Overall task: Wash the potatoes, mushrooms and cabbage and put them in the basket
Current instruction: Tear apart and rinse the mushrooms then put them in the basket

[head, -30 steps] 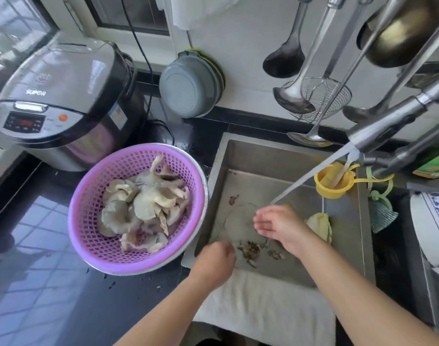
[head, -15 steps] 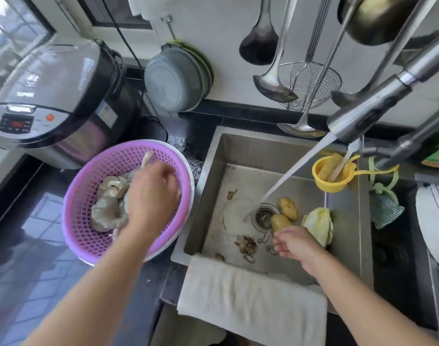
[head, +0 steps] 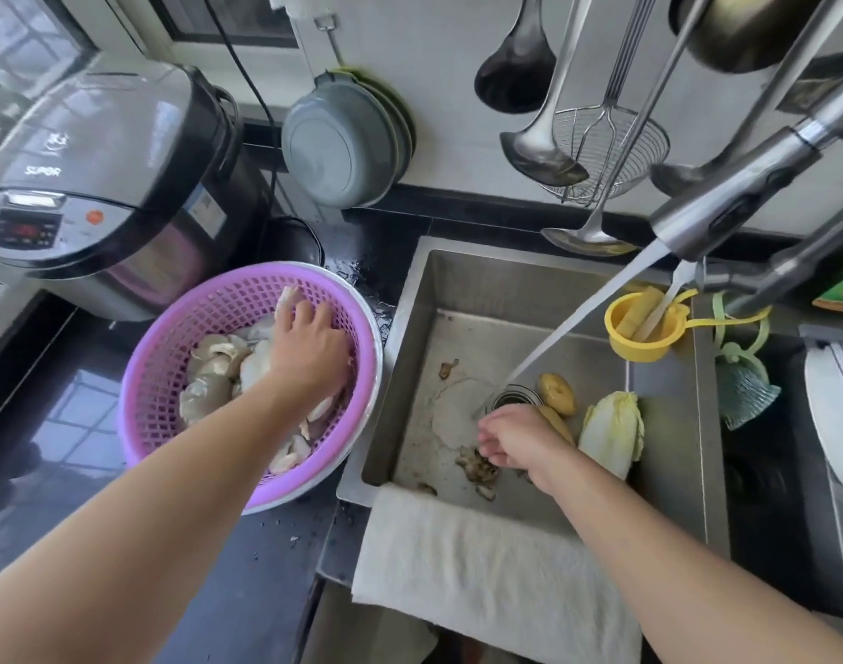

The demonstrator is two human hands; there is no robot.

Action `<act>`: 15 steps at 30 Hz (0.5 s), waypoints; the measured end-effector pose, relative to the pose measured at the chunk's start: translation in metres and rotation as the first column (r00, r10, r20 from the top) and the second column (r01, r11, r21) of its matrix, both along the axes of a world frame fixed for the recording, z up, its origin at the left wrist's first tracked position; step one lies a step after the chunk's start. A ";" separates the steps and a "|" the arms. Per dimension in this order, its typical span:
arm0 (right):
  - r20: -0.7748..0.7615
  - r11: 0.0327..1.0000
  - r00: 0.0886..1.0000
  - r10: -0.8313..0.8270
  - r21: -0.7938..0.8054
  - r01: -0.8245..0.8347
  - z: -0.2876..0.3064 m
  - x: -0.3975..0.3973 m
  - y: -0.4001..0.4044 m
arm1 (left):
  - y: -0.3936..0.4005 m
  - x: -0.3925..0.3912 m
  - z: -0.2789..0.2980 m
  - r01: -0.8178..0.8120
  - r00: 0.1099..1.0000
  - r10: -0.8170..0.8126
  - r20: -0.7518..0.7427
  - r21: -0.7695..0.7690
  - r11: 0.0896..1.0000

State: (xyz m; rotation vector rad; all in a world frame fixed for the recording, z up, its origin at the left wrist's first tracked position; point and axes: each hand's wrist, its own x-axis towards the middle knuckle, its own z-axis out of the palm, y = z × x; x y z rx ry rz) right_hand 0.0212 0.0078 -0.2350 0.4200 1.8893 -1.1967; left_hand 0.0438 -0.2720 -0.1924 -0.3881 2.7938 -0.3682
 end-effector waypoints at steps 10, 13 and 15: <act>-0.020 0.995 0.998 -0.054 -0.084 0.052 0.014 0.000 0.006 | 0.006 0.031 0.039 0.088 0.866 0.137 -0.480 0.417 0.905; -0.071 0.987 0.996 -0.046 -0.155 0.034 0.037 0.001 0.007 | 0.029 0.035 0.064 -0.036 0.751 0.601 -0.273 0.892 0.451; -0.136 0.963 0.988 -0.066 -0.269 0.027 0.057 0.002 0.005 | 0.054 0.038 0.079 -0.030 0.683 0.718 0.131 0.988 -0.152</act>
